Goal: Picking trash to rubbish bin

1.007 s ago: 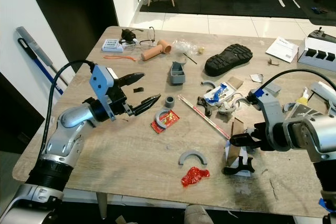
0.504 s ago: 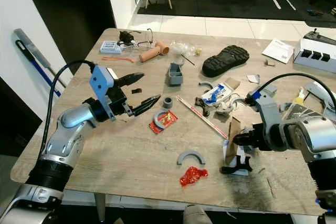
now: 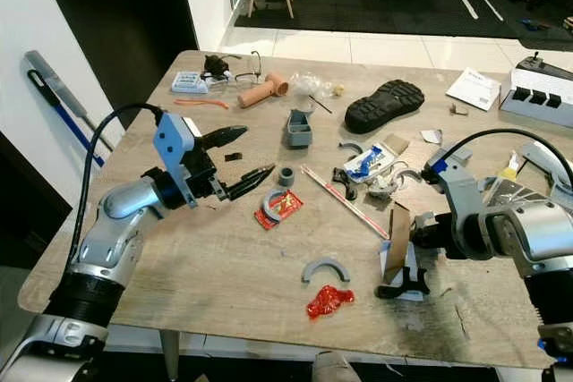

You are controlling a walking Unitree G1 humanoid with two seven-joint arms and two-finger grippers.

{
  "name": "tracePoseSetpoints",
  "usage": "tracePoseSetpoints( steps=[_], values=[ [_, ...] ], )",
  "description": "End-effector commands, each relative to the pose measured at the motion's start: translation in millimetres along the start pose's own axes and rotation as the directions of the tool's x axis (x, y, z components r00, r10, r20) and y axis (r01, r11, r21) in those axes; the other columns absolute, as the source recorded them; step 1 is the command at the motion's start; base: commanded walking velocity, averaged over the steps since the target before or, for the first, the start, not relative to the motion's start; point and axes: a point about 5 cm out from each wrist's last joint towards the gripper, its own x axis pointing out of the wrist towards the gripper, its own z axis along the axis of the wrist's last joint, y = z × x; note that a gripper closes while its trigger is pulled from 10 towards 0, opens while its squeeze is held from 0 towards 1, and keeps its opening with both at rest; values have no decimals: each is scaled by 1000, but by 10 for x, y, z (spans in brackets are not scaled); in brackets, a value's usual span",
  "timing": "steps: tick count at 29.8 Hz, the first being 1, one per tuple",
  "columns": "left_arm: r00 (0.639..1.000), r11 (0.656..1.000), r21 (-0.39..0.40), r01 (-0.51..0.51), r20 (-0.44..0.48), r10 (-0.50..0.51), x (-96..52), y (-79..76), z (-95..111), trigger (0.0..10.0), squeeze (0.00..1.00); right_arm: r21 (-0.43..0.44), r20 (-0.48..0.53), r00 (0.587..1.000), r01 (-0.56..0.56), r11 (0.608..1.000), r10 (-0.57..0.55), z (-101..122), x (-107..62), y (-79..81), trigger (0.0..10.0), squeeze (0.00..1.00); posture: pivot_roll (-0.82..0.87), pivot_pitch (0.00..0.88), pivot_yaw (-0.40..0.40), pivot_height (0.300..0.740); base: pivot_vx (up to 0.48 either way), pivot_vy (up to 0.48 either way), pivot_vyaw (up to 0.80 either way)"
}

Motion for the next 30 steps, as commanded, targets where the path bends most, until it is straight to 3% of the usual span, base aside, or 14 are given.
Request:
tracePoseSetpoints(
  steps=[1,8,11,14,15,18,21,22,23,24,25,26,28,30],
  values=[
    [999,999,-1,32,0,-32,-2,-40,4,10000,0,20,-80,997,-3,1000,5,-149,109,5,0,0,-105,0,15,740,0,0,0],
    [999,999,-5,46,-6,-46,-10,-64,-11,10000,0,-8,-13,1000,-13,1000,13,-64,95,21,0,0,-105,0,14,740,0,0,0],
    [999,999,-10,52,-8,-52,-18,-72,-18,10000,0,-53,210,974,-71,996,81,212,-5,95,0,0,-105,0,15,740,0,0,0],
    [999,999,-12,52,-7,-52,-22,-72,-18,10000,0,-67,280,954,-92,993,107,297,-50,122,0,0,-104,0,15,740,0,0,0],
    [999,999,-16,51,-2,-51,-26,-71,-15,10000,0,-74,376,918,-107,991,127,414,-113,146,235,0,-104,0,16,740,0,0,0],
    [999,999,-17,50,-1,-50,-29,-69,-13,10000,0,-83,466,875,-105,991,132,524,-172,161,588,0,-104,0,16,740,0,0,0],
    [999,999,-19,40,8,-39,-29,-62,-5,10000,0,-103,655,741,-102,989,145,733,-316,222,8392,0,-103,0,16,740,0,0,0],
    [999,999,-26,26,23,-25,-15,-57,7,10000,0,-107,728,669,-103,989,149,811,-361,265,10000,0,-103,0,16,740,0,0,0],
    [999,999,-26,26,23,-25,-15,-57,7,10000,0,-107,728,669,-103,989,149,811,-361,265,10000,0,-103,0,16,740,0,0,0],
    [999,999,-31,16,33,-15,-4,-53,15,10000,0,-107,773,617,-103,989,148,858,-391,291,10000,0,-103,0,16,740,0,0,0],
    [999,999,-31,16,33,-15,-4,-53,15,10000,0,-107,773,617,-103,989,148,858,-391,291,10000,0,-103,0,16,740,0,0,0],
    [999,999,-42,-6,50,8,25,-49,27,10000,0,-93,816,560,-119,989,144,902,-382,330,10000,0,-103,0,16,740,0,0,0],
    [999,999,-42,-6,50,8,25,-49,27,10000,0,-93,816,560,-119,989,144,902,-382,330,10000,0,-103,0,16,740,0,0,0],
    [996,997,-60,-55,68,59,98,-64,13,10000,0,-74,891,431,-178,981,145,976,-311,476,10000,0,-103,0,11,740,0,0,0]
  ],
)
